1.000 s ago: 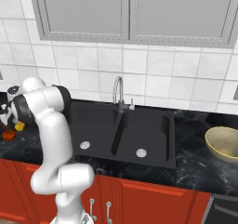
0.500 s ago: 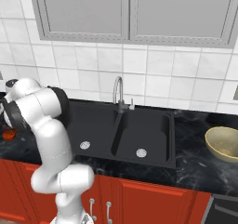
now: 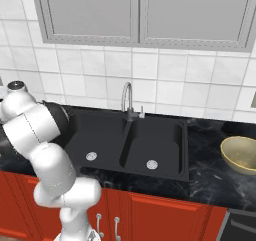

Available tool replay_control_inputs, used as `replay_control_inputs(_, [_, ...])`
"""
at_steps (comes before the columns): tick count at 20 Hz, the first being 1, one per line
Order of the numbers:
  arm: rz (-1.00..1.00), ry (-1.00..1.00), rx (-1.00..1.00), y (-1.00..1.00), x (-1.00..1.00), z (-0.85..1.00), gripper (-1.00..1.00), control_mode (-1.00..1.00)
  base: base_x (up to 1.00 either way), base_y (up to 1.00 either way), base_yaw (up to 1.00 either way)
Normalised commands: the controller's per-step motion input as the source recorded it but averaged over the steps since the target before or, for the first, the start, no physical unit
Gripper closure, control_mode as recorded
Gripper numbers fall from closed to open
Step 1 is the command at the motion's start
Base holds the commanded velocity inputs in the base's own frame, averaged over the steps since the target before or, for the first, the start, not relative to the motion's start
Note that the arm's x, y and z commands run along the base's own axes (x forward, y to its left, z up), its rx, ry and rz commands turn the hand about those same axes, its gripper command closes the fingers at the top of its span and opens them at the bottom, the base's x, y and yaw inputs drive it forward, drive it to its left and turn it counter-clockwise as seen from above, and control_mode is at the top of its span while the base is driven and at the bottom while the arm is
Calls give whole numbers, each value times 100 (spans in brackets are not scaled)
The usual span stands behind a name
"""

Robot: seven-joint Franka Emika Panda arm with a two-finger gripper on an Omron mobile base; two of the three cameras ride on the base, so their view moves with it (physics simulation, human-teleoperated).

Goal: Remove the mango and tomato from the sink. Then move the bowl and cup from the counter to the sink for washing.

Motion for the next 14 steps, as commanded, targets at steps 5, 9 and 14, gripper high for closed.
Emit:
replay_control_inputs(5, [0,0,0,-35,-27,30,-100,-100,0,0,0])
replay_control_inputs(9, [0,-1,-1,-34,-26,27,-100,-100,0,0,0])
replay_control_inputs(14, [0,0,-4,-36,-21,23,-100,-100,0,0,0])
